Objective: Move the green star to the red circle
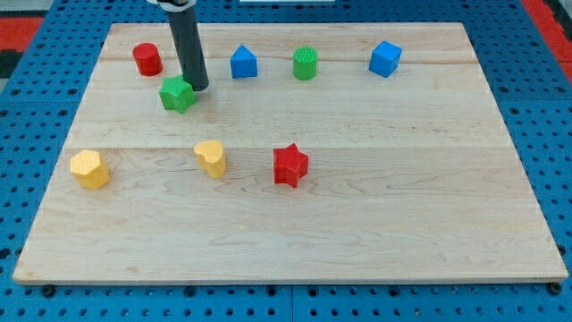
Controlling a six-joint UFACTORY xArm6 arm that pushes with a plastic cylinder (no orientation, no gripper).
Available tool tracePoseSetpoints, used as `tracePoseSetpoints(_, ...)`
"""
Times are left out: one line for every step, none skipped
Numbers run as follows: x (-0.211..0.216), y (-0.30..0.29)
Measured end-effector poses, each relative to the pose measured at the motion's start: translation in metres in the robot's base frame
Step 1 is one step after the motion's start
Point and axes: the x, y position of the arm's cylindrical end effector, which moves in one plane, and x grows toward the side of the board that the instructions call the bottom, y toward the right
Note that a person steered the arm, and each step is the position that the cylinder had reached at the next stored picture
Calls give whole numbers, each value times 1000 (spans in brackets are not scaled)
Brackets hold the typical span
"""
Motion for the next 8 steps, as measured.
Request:
tracePoseSetpoints(13,13)
tracePoseSetpoints(24,15)
tracePoseSetpoints(25,11)
tracePoseSetpoints(25,4)
tracePoseSetpoints(34,1)
tracePoseSetpoints(44,1)
tracePoseSetpoints(41,0)
tracePoseSetpoints(27,-11)
